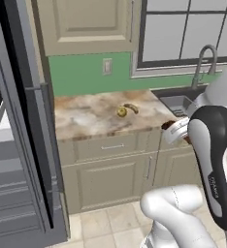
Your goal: Open the fridge, remove the banana, squash, and chicken drumstick, and place them on any counter.
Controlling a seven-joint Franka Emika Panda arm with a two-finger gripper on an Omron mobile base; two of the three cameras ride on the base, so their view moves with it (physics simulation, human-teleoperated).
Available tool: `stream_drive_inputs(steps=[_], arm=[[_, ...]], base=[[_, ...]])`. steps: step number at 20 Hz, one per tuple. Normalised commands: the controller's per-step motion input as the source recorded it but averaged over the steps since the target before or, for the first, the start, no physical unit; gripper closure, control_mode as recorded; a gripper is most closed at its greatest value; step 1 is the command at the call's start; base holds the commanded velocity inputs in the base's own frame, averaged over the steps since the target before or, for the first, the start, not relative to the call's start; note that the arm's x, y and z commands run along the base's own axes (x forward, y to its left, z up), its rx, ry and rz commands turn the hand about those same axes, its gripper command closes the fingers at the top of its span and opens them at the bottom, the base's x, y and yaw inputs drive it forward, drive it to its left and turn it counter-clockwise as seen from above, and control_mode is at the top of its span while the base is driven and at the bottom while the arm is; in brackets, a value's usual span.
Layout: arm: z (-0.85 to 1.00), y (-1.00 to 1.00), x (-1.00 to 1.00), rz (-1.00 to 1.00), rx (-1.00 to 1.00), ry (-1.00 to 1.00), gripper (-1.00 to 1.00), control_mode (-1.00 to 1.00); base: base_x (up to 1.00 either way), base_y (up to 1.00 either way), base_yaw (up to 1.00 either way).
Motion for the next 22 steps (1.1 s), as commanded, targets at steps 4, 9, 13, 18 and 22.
stream_drive_inputs(steps=[4,9,13,18,22], arm=[[0.00,0.00,0.00,0.00,0.00,0.00,1.00,1.00],[0.00,0.00,0.00,0.00,0.00,0.00,1.00,1.00],[0.00,0.00,0.00,0.00,0.00,0.00,1.00,1.00],[0.00,0.00,0.00,0.00,0.00,0.00,1.00,1.00],[0.00,0.00,0.00,0.00,0.00,0.00,1.00,1.00]], base=[[1.00,0.33,0.00],[1.00,0.33,0.00],[0.95,0.26,0.00],[0.82,0.14,0.00],[0.26,0.02,0.00]])
